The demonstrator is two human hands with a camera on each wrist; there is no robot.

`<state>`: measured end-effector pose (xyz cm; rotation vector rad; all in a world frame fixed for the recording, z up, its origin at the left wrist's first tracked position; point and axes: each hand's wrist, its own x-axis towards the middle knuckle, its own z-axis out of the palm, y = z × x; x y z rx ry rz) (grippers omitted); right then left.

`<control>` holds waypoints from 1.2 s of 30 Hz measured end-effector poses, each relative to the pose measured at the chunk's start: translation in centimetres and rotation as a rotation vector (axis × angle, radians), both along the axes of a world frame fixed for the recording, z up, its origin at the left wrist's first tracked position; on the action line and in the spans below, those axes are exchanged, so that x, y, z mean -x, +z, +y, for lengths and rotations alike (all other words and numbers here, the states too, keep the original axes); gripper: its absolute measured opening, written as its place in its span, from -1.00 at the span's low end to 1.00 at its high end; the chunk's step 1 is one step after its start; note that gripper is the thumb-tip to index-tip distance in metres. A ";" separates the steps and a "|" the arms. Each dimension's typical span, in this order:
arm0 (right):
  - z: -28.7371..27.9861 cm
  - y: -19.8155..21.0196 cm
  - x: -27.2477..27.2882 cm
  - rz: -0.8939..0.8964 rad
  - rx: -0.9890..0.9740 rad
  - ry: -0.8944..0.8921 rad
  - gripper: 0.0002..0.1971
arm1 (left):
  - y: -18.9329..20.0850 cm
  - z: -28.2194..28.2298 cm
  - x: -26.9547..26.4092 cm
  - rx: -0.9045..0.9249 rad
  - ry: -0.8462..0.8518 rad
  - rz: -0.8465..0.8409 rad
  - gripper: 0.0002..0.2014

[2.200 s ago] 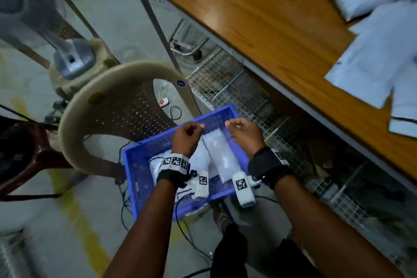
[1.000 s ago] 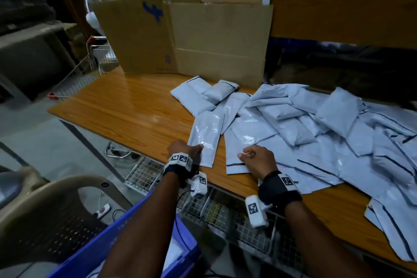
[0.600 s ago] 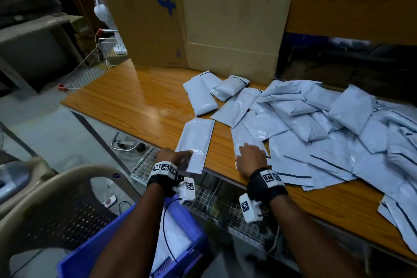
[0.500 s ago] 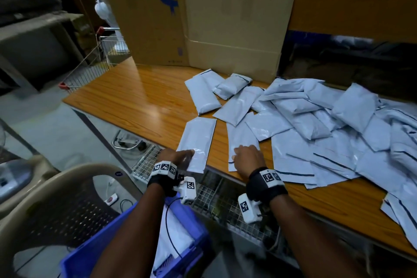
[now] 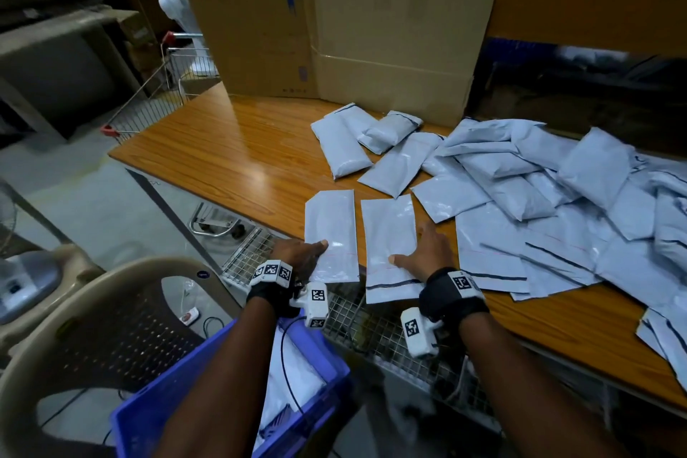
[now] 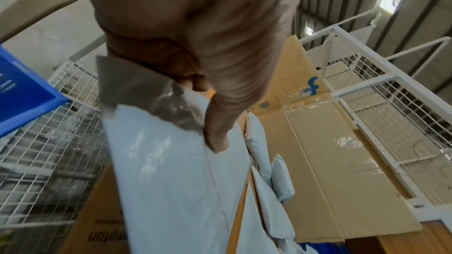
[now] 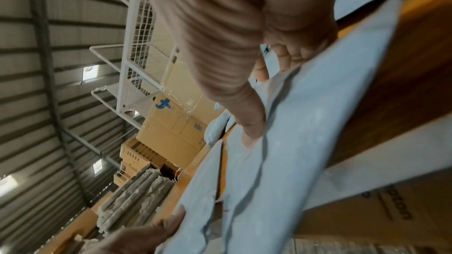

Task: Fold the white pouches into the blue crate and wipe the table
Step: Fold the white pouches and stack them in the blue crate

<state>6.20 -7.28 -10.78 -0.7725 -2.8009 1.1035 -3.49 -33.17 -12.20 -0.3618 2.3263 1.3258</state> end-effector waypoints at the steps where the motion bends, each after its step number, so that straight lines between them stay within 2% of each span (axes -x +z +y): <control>1: -0.1 0.0 0.0 0.018 0.034 -0.004 -0.04 | -0.1 0.0 -0.3 -0.013 -0.004 0.003 -0.56; 4: -0.6 0.1 -0.3 -0.005 0.118 0.000 -0.08 | 0.3 -1.1 -2.1 -0.134 0.012 -0.019 -0.64; 6: -1.3 0.1 -0.4 -0.021 0.176 0.042 -0.24 | -0.4 -2.7 -3.0 -0.260 0.040 -0.073 -0.75; 8: -2.7 0.1 -0.5 0.017 0.222 0.119 -0.49 | -0.9 -4.8 -4.3 -0.350 0.070 -0.093 -0.69; 10: -4.4 0.2 -0.4 0.064 0.245 0.208 -0.68 | -1.5 -7.1 -5.6 -0.416 0.114 -0.098 -0.52; 11: -5.4 0.3 -0.2 0.075 0.256 0.251 -0.71 | -1.7 -8.2 -6.4 -0.432 0.145 -0.083 -0.48; 14: -8.7 0.2 0.6 0.043 0.265 0.377 -0.71 | -2.8 -12.2 -8.8 -0.429 0.240 -0.048 -0.56; 17: -12.8 -0.7 1.7 -0.011 0.201 0.516 -0.70 | -5.1 -17.2 -11.7 -0.412 0.325 -0.065 -0.39; 20: -17.1 -2.5 2.3 -0.128 0.220 0.598 -0.71 | -9.3 -23.0 -14.9 -0.292 0.374 -0.113 -0.33; 23: -21.2 -5.8 2.2 -0.308 0.169 0.649 -0.69 | -14.8 -28.2 -18.2 -0.203 0.406 -0.273 -0.32; 24: -22.3 -7.2 2.1 -0.372 0.138 0.648 -0.65 | -16.4 -29.4 -19.1 -0.177 0.411 -0.315 -0.37; 26: -24.4 -10.7 2.4 -0.511 0.013 0.666 -0.51 | -16.3 -30.1 -20.7 -0.068 0.374 -0.381 -0.50; 28: -26.1 -14.6 2.3 -0.650 -0.085 0.683 -0.36 | -16.2 -30.6 -21.7 0.107 0.326 -0.490 -0.48; 30: -27.6 -18.7 2.4 -0.746 -0.063 0.639 -0.31 | -17.8 -31.3 -22.1 0.166 0.331 -0.579 -0.50; 32: -28.8 -22.5 2.3 -0.813 0.018 0.593 -0.36 | -19.7 -31.8 -22.0 0.220 0.269 -0.619 -0.59; 35: -30.8 -26.9 1.9 -0.856 -0.051 0.735 -0.43 | -22.8 -33.0 -21.3 0.366 0.085 -0.648 -0.56; 36: -31.5 -28.0 1.8 -0.831 -0.012 0.761 -0.42 | -24.1 -33.5 -21.1 0.399 0.039 -0.642 -0.55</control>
